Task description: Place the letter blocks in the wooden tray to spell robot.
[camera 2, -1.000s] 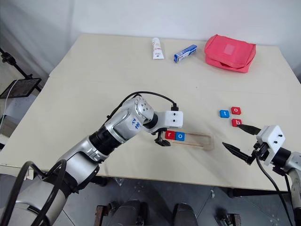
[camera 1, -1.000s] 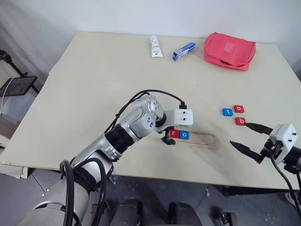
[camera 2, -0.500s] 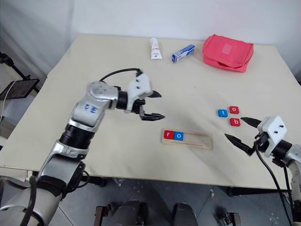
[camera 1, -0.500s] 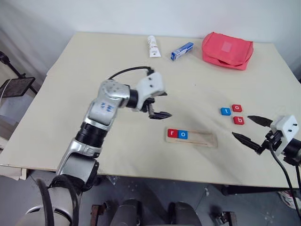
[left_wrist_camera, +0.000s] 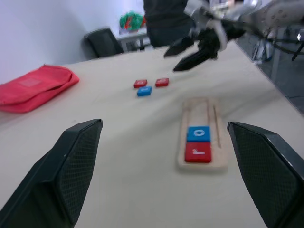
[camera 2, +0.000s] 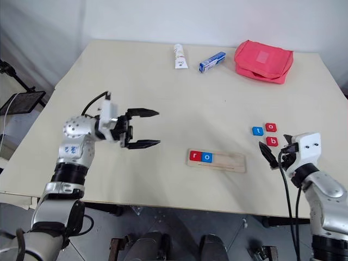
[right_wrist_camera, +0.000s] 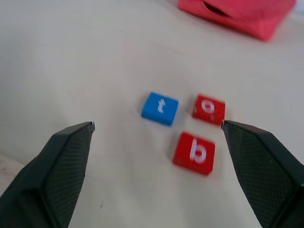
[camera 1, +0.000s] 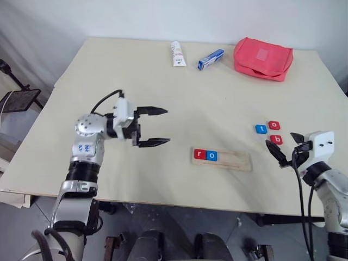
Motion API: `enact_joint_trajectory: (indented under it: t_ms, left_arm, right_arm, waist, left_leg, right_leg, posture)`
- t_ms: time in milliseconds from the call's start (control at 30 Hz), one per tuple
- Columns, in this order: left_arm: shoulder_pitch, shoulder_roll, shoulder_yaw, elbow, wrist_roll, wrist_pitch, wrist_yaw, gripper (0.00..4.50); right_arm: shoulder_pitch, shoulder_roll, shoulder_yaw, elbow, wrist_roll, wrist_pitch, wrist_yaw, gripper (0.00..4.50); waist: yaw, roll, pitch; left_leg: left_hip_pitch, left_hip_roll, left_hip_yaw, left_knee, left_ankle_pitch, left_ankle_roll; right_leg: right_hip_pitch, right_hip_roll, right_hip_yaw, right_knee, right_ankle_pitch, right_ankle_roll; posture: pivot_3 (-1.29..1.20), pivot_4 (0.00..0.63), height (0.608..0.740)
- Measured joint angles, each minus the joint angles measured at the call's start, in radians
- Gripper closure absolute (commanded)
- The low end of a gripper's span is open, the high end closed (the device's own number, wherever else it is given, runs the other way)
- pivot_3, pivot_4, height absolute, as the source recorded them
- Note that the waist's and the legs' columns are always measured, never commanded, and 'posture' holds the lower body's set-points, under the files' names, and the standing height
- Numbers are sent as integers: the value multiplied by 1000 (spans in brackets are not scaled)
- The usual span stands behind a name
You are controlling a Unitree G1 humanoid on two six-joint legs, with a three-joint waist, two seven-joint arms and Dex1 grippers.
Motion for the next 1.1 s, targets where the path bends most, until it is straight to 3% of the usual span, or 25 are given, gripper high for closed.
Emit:
enact_joint_trajectory:
  t_ms: [300, 1100]
  left_arm:
    - [85, -35, 35, 42, -98, -115, -73, 31]
    - [130, -35, -24, 34, -97, -164, -72, 31]
  right_arm:
    - [42, 34, -18, -88, -6, 56, -119, 0]
    - [77, 64, -36, -103, 15, 60, -125, 0]
  waist:
    - [2, 1, 0]
    - [-3, 1, -1]
  left_leg:
    - [1, -1, 0, 0, 0, 0]
    - [2, 0, 1, 0, 0, 0]
  right_leg:
    - [1, 0, 2, 1, 0, 0]
    - [1, 0, 3, 1, 0, 0]
  posture:
    - [0, 150, 740]
    - [0, 150, 740]
